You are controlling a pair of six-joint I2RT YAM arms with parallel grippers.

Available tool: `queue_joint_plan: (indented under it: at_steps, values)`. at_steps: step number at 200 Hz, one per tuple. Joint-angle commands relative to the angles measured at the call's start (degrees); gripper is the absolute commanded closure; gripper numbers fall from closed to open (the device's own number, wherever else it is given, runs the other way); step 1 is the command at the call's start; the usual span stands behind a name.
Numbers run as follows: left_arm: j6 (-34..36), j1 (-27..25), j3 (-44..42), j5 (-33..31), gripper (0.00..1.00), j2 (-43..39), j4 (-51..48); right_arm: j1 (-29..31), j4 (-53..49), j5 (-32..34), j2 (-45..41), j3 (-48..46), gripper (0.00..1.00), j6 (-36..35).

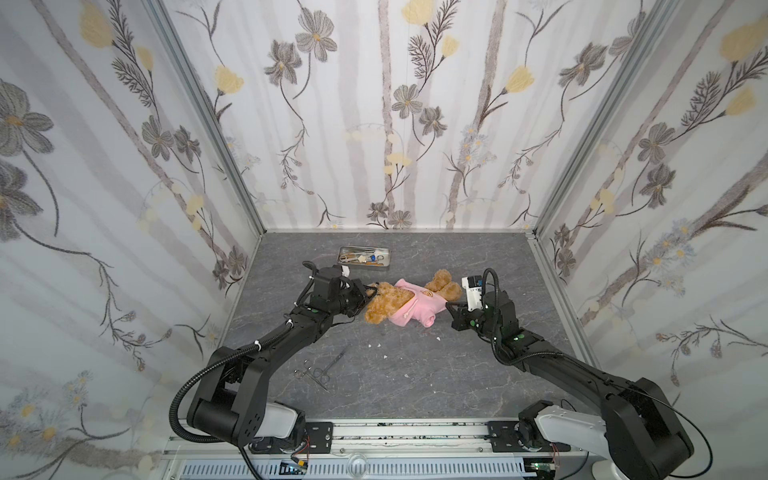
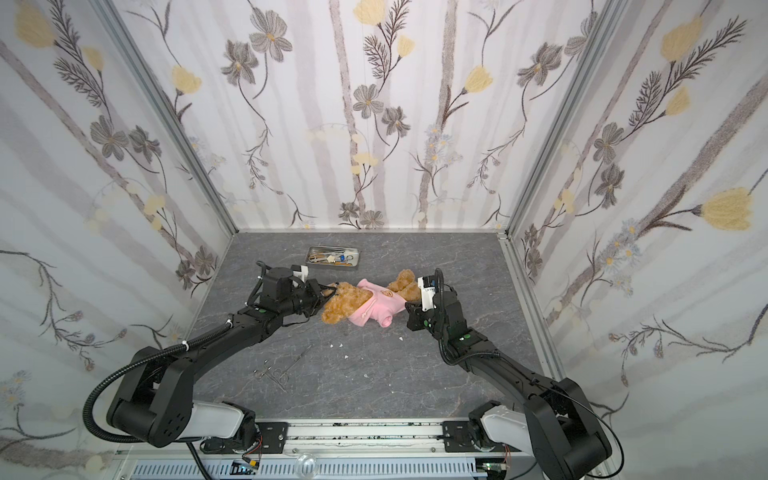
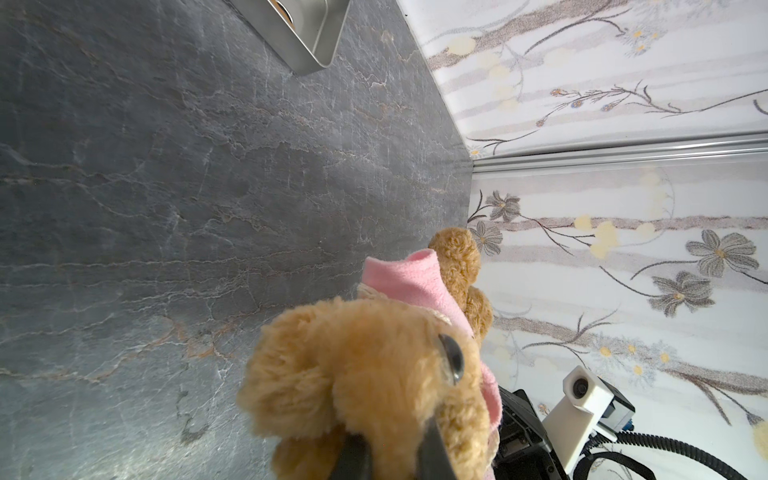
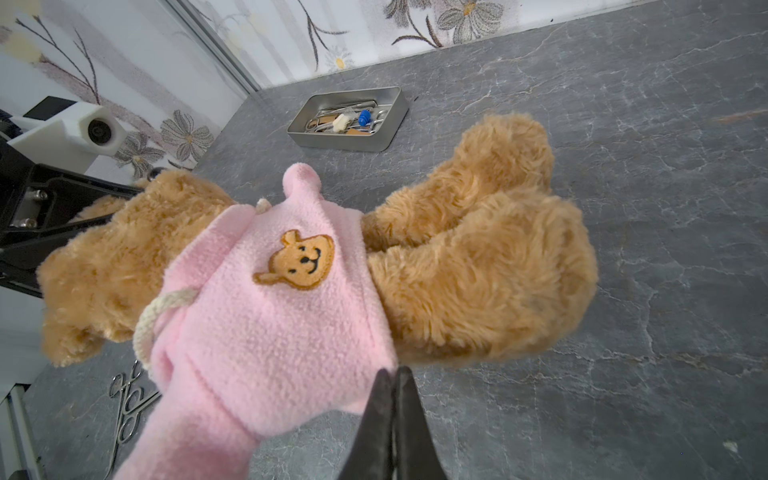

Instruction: Dress the teddy bear

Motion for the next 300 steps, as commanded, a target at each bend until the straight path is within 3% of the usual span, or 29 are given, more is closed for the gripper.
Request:
queue_joint_plan:
  at_steps: [1,17,49,111,128,146,182,197,219,254,283,300]
  values:
    - [0.4,-0.6,1.5,-0.6,1.00,0.5,1.9,-0.6,-2.1,-1.4,0.1,2.0,0.81,-3.0]
    - [2.9,-0.6,2.0,-0.8,1.00,0.7,1.0,-1.6,-5.8,-1.7,-0.8,3.6,0.69,-4.1]
    - [8.5,-0.2,3.4,0.9,1.00,2.1,1.7,-3.5,-11.5,-1.2,-4.9,4.2,0.61,-5.9]
    - [41.7,-4.5,3.3,9.9,1.00,-1.1,6.5,-3.5,-4.7,-12.8,-6.0,4.0,0.53,-2.0]
    - [50.0,-7.2,1.5,7.7,1.00,-2.0,7.5,-3.3,-0.5,-14.7,-3.7,3.5,0.53,2.0]
    - [53.6,-9.3,0.2,3.6,1.00,-1.1,9.7,-2.9,2.5,-14.7,0.3,2.2,0.58,5.7]
    - [50.4,-11.8,-1.4,0.4,1.00,4.5,15.9,-2.7,13.1,-12.9,6.4,-4.5,0.72,11.7]
    - [47.9,-12.1,-1.7,0.0,0.94,6.4,16.4,-1.5,15.7,-12.3,8.6,-6.1,0.74,13.0]
    - [43.3,-12.2,-3.4,-1.9,0.79,6.8,16.5,0.9,18.9,-9.0,10.7,-8.9,0.76,14.5]
    - [31.1,-11.8,-6.2,-3.2,0.37,5.2,16.1,3.3,22.7,-4.5,13.2,-12.2,0.80,15.6]
    - [21.5,-10.8,-6.3,-3.4,0.15,5.3,13.9,5.3,22.2,-0.7,12.8,-13.0,0.82,14.2]
    - [18.7,-10.9,-4.1,-2.9,0.09,7.2,10.8,6.0,21.5,0.8,12.7,-13.0,0.83,13.2]
